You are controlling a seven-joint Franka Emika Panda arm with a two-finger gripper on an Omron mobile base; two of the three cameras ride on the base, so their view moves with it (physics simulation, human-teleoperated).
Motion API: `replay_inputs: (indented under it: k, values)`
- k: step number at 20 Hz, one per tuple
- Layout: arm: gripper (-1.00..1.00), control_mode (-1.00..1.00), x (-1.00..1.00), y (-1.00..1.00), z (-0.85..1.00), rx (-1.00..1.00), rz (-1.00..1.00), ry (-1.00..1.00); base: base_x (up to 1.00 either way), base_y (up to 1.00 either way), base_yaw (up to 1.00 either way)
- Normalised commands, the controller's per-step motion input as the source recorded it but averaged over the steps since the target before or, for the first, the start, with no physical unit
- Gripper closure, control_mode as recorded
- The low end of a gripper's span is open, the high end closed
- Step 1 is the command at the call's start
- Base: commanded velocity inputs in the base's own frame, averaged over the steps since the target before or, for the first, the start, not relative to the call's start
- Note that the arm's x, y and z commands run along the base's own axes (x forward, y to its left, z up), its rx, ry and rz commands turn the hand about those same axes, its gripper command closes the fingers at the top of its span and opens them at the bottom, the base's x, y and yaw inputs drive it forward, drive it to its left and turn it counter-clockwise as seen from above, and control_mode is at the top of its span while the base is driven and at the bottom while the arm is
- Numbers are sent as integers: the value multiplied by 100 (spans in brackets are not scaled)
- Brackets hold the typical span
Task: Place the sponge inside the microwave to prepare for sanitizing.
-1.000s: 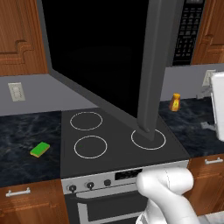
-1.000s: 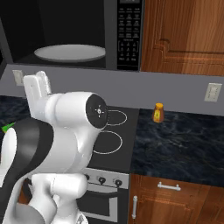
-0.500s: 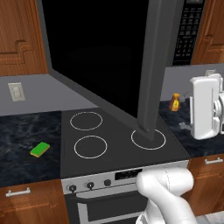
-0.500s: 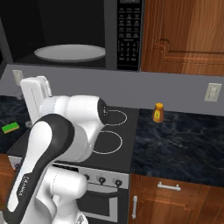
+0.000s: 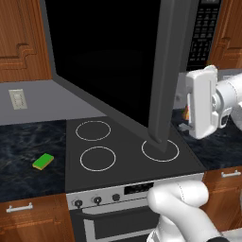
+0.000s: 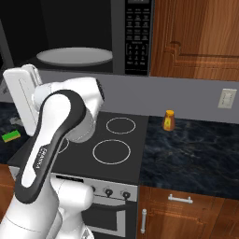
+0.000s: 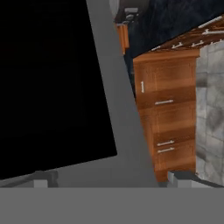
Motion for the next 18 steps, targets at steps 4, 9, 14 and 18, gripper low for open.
replay_inputs:
  k: [4, 9, 14, 18]
  values:
    - [-100, -100, 40, 43, 0, 4, 27, 1, 0, 0, 0]
    - [-100, -100, 11, 48, 0, 13, 30, 0, 0, 0, 0]
    - [-100, -100, 0, 56, 0, 16, 21, 1, 0, 0, 0]
    - [-100, -100, 0, 60, 0, 11, 11, 0, 0, 0, 0]
